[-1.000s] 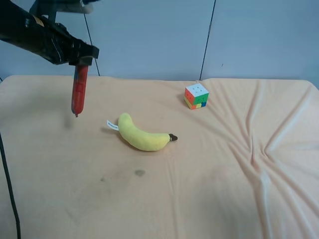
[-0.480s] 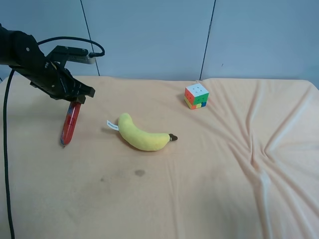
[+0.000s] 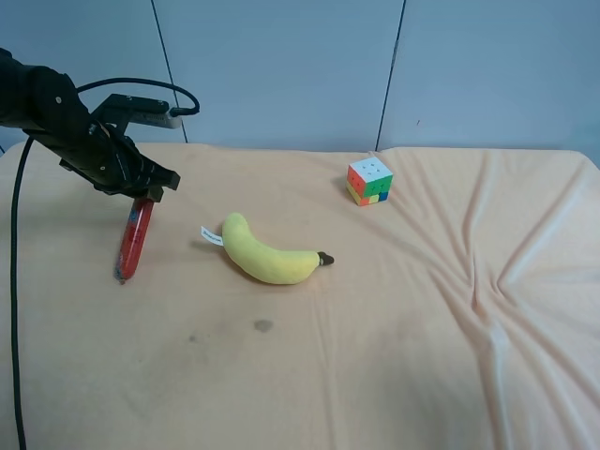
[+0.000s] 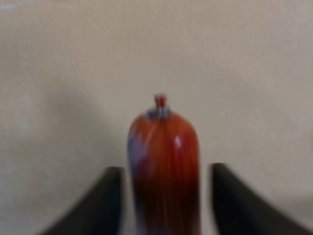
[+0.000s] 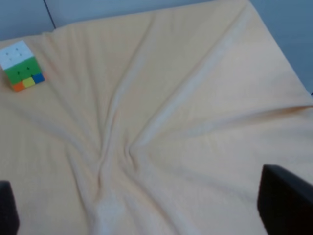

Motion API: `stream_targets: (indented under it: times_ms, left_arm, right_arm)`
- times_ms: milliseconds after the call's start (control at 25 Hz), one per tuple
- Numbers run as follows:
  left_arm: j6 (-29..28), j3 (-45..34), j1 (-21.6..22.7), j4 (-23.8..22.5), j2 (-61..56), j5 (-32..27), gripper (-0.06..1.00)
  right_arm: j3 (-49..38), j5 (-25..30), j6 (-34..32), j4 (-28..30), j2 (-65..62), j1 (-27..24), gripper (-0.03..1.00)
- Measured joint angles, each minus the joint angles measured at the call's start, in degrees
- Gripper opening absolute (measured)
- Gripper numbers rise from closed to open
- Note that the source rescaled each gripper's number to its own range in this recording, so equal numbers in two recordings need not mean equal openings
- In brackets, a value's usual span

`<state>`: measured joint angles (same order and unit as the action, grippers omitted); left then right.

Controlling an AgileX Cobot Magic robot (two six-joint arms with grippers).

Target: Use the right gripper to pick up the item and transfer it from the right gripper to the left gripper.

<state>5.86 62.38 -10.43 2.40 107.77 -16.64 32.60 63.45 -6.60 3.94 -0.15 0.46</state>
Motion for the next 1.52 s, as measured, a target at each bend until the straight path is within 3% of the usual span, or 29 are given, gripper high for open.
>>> stream_targets:
  times_ms: [80, 160, 200, 280, 800, 1200, 1520]
  left_arm:
    - [0.0, 0.17, 0.0, 0.0, 0.0, 0.17, 0.54]
    - [0.0, 0.18, 0.0, 0.0, 0.0, 0.4, 0.79]
    - [0.0, 0.18, 0.0, 0.0, 0.0, 0.46, 0.88]
    - [0.0, 0.18, 0.0, 0.0, 0.0, 0.55, 0.95]
    - [-1.34, 0.18, 0.0, -0.49, -5.96, -2.75, 0.98]
    - [-5.86, -6.64, -0.66, -2.4, -27.85, -8.38, 0.99]
    - [-10.56, -14.95, -0.66, -2.4, -48.87, -17.94, 0.99]
  right_arm:
    - [0.0, 0.0, 0.0, 0.0, 0.0, 0.0, 1.0]
    - [0.0, 0.0, 0.0, 0.0, 0.0, 0.0, 1.0]
    - [0.0, 0.0, 0.0, 0.0, 0.0, 0.0, 1.0]
    - [0.0, 0.0, 0.0, 0.0, 0.0, 0.0, 1.0]
    - [0.0, 0.0, 0.0, 0.0, 0.0, 0.0, 1.0]
    - [0.0, 0.0, 0.0, 0.0, 0.0, 0.0, 1.0]
    - [0.0, 0.0, 0.0, 0.0, 0.0, 0.0, 1.0]
